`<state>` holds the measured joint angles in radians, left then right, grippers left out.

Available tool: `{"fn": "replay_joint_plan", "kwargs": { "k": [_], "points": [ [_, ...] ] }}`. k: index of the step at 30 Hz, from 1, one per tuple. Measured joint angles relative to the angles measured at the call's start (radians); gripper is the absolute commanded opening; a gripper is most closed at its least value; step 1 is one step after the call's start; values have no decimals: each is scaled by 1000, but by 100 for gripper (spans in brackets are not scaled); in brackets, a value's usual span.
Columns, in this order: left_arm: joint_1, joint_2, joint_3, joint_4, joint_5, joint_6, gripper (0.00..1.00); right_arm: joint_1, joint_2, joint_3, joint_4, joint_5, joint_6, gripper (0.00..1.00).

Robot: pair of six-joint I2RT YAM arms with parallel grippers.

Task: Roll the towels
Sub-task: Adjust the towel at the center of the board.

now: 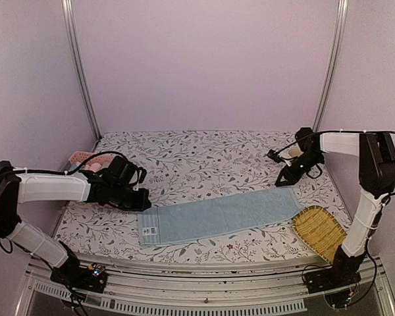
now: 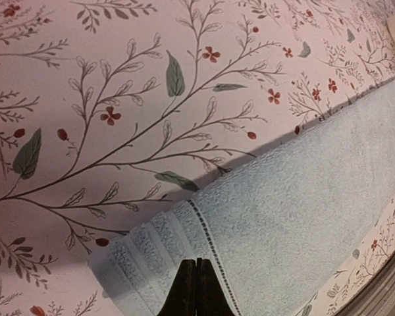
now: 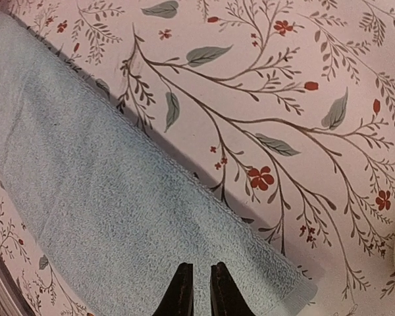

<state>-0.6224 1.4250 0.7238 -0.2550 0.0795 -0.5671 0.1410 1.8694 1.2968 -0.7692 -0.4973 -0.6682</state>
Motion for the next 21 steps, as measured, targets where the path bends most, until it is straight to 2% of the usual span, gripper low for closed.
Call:
{"fn": "replay_joint_plan", "kwargs": {
  "k": [3,15,21],
  "points": [
    [0,17,-19,-6,-63,-11,0,7,5,-11,21,94,27,10],
    [-1,230,61,21,-174,-81,0,2,99,-10,98,276,131,10],
    [-6,180,-3,43,-216,-174,0,19,124,23,115,307,142,10]
  ]
}}
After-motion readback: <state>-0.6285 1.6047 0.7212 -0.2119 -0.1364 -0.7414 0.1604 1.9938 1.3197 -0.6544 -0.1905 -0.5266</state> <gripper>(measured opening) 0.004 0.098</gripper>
